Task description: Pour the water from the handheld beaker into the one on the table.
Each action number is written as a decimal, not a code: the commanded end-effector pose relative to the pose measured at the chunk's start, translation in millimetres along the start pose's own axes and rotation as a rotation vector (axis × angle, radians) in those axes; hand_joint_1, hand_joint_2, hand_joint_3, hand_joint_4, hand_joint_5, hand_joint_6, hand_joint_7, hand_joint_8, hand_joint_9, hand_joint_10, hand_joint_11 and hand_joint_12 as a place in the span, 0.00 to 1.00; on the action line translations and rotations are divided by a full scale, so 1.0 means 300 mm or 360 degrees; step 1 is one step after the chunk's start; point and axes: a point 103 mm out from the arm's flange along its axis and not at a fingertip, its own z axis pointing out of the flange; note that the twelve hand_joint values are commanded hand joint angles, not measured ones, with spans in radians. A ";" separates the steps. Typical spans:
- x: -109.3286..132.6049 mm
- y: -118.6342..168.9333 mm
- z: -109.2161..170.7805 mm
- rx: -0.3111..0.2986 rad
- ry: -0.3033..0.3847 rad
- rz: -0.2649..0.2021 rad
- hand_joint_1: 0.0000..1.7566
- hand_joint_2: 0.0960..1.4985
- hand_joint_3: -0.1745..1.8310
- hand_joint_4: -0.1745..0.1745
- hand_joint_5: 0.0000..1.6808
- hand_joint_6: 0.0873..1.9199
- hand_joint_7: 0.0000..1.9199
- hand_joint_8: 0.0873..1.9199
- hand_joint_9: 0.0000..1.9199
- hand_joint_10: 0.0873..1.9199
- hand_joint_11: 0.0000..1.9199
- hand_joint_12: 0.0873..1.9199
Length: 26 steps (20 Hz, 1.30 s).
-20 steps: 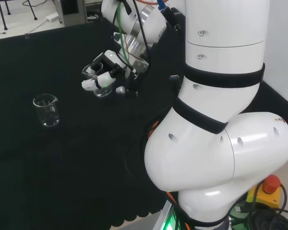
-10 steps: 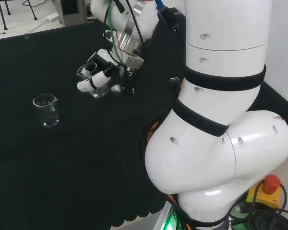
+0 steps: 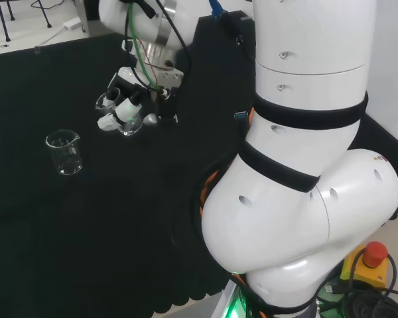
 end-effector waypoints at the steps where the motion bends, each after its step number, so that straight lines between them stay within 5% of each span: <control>1: 0.073 0.027 0.000 0.0042 -0.0125 -0.0024 0.68 0.37 0.40 0.55 0.86 0.14 0.89 0.00 0.82 0.00 0.72 0.35; 17: 0.177 0.062 0.059 0.0161 -0.0424 -0.0034 0.68 0.37 0.40 0.55 0.86 0.14 0.90 0.00 0.82 0.00 0.72 0.35; 26: 0.228 0.112 0.055 0.0224 -0.0598 0.0038 0.68 0.36 0.41 0.55 0.87 0.12 0.90 0.00 0.83 0.00 0.71 0.35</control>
